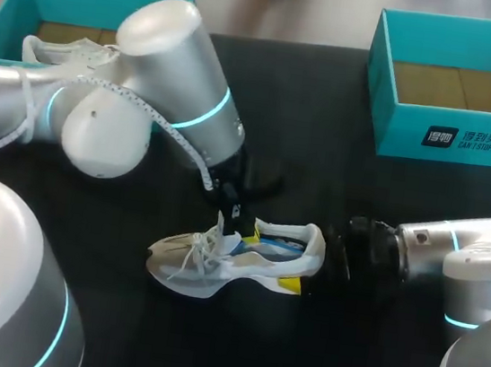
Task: Take the shoe out of the shoebox, open the shoe tongue, remove and reinsert the insole, then place the shoe into the shoebox
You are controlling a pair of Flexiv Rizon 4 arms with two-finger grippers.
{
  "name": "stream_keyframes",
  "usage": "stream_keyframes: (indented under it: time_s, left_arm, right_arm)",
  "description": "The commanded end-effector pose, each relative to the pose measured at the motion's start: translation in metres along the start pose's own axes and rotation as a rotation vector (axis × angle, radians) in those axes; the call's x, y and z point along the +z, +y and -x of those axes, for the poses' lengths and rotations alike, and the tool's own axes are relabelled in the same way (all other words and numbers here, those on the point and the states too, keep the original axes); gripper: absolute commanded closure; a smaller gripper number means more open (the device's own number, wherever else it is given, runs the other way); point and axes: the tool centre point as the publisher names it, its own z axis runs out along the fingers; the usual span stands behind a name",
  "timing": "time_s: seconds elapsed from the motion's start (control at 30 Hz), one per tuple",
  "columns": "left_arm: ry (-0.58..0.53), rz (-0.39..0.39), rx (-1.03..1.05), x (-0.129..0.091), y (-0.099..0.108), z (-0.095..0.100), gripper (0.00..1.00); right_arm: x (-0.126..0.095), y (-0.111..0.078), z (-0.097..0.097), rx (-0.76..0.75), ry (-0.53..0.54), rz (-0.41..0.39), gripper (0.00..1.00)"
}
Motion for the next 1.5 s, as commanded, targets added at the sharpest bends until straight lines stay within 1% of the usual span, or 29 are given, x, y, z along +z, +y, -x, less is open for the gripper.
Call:
stream_keyframes:
  time_s: [0.03,0.23,0.4,0.5,0.7,0.83,0.93,1.03,1.27,1.33,1.5]
  left_arm:
    - [0.011,-0.069,-0.003,-0.007,0.012,-0.003,1.0]
    - [0.044,-0.14,-0.018,-0.011,0.016,0.0,1.0]
    - [0.056,-0.159,-0.023,-0.011,0.018,0.001,1.0]
    - [0.06,-0.183,-0.03,-0.012,0.017,0.002,1.0]
    - [0.109,-0.259,-0.064,-0.016,0.018,0.006,1.0]
    - [0.139,-0.309,-0.077,-0.02,0.015,0.009,1.0]
    - [0.122,-0.3,-0.066,-0.02,0.009,0.008,1.0]
    - [0.096,-0.284,-0.036,-0.018,-0.001,0.003,1.0]
    - [0.036,-0.301,0.007,-0.026,-0.022,-0.007,1.0]
    - [0.032,-0.318,0.002,-0.029,-0.024,-0.008,1.0]
    - [0.024,-0.316,-0.015,-0.028,-0.021,-0.006,1.0]
  right_arm:
    - [0.001,-0.001,-0.001,0.001,-0.001,-0.004,1.0]
    - [0.001,-0.001,-0.001,0.001,-0.001,-0.004,1.0]
    - [0.001,-0.001,-0.001,0.001,-0.001,-0.004,1.0]
    - [0.001,-0.001,-0.001,0.001,-0.001,-0.004,1.0]
    - [0.001,-0.001,-0.001,0.001,-0.001,-0.004,1.0]
    - [0.001,-0.001,-0.001,0.001,-0.001,-0.004,1.0]
    - [0.001,-0.001,-0.001,0.001,-0.001,-0.004,1.0]
    - [0.001,-0.001,-0.001,0.001,-0.001,-0.004,1.0]
    - [0.001,-0.001,-0.001,0.001,-0.001,-0.004,1.0]
    - [0.001,-0.001,-0.001,0.001,-0.001,-0.004,1.0]
    - [0.001,-0.001,-0.001,0.001,-0.001,-0.004,1.0]
